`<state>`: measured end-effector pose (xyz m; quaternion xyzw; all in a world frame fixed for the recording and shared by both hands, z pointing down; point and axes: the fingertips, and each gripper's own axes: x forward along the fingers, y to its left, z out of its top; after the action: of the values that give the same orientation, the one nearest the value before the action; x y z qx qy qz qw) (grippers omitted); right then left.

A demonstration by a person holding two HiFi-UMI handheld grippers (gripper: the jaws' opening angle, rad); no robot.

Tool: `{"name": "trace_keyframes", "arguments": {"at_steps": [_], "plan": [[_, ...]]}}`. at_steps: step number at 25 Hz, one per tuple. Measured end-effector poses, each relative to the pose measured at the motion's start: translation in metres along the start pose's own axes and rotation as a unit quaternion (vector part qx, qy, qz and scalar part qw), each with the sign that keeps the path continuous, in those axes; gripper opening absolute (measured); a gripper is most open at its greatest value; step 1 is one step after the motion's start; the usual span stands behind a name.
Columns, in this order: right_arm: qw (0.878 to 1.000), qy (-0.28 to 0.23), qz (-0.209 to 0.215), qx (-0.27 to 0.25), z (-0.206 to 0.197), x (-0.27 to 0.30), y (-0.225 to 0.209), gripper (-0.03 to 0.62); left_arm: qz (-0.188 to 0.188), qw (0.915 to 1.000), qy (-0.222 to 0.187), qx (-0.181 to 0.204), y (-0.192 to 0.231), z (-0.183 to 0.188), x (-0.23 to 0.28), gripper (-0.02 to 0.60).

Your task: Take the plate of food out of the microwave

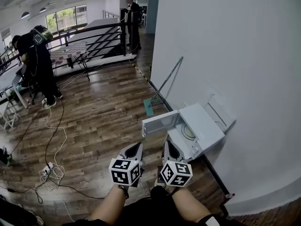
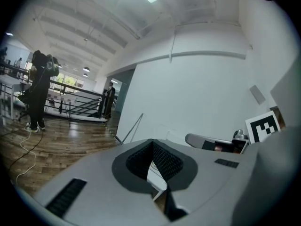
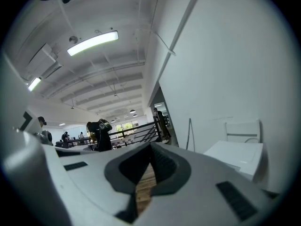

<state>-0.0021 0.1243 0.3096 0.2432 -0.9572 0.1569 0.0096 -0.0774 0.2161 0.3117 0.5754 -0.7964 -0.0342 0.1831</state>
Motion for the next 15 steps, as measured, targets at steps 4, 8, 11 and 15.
{"name": "trace_keyframes", "arguments": {"at_steps": [4,8,11,15], "plan": [[1.000,-0.003,0.025,0.001,-0.002,0.034,-0.008,0.012,0.018,0.9998,0.004,0.000,0.013,0.002,0.031,-0.003],[1.000,-0.006,0.024,0.009,0.012,0.085,-0.049,0.012,0.030,0.9994,0.015,0.012,0.019,0.010,0.089,-0.003],[0.999,-0.013,0.025,0.020,0.031,0.116,-0.086,0.013,0.035,0.9990,0.020,0.018,0.016,0.024,0.137,-0.003],[0.999,-0.018,0.022,0.031,0.050,0.138,-0.128,0.014,0.029,0.9987,0.024,0.036,-0.004,0.042,0.187,-0.003]]}}
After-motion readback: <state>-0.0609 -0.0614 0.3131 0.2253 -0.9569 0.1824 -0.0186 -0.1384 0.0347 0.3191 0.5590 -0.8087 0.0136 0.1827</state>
